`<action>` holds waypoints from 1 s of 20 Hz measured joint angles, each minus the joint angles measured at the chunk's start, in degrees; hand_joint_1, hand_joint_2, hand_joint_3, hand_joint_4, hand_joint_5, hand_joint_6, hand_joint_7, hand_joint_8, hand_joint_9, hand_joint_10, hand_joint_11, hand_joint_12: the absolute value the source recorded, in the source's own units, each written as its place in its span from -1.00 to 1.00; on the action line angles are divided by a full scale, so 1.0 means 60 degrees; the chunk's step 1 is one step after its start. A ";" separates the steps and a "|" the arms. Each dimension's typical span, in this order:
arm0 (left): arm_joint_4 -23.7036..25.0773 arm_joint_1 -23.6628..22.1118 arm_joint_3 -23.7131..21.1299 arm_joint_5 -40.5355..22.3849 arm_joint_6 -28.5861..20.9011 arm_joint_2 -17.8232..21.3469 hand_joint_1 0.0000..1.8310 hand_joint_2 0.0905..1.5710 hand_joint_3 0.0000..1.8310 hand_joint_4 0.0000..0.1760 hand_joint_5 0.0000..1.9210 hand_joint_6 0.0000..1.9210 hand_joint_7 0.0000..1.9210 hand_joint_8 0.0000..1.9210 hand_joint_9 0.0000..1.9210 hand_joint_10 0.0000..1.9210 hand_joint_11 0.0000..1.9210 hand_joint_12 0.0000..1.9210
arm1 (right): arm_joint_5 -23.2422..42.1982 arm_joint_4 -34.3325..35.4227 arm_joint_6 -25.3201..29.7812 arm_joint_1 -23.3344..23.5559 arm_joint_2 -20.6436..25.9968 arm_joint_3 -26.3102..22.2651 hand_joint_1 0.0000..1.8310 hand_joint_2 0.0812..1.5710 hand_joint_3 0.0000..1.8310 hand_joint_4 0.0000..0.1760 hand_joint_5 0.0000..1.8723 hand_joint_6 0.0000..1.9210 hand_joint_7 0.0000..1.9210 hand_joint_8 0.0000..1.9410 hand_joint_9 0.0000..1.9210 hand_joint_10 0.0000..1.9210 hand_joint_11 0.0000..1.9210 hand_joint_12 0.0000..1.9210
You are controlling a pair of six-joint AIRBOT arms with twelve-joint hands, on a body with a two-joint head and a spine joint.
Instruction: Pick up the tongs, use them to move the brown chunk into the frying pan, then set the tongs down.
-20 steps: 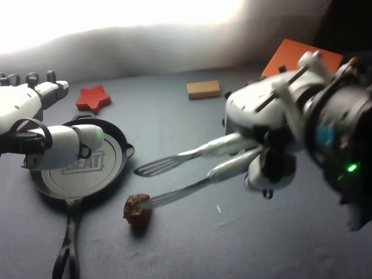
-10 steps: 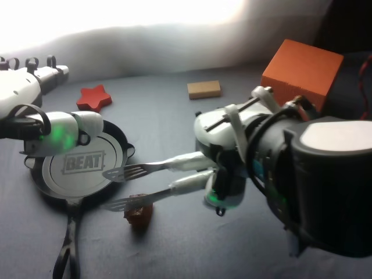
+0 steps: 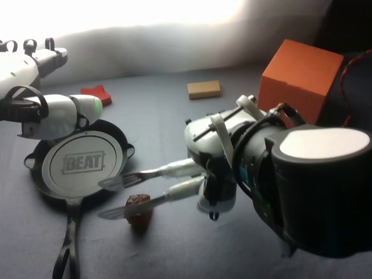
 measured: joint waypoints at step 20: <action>-0.0015 -0.0244 0.0069 0.0277 0.0215 0.0000 -1.00 0.62 -1.00 -0.62 -0.94 -1.00 -0.89 -1.00 -0.89 -1.00 -1.00 -0.52 | 0.0339 -0.0503 0.0255 -0.0823 -0.0219 0.0637 0.19 0.44 -1.00 -1.00 -0.18 -1.00 -0.15 -1.00 -0.19 -0.97 -0.76 0.42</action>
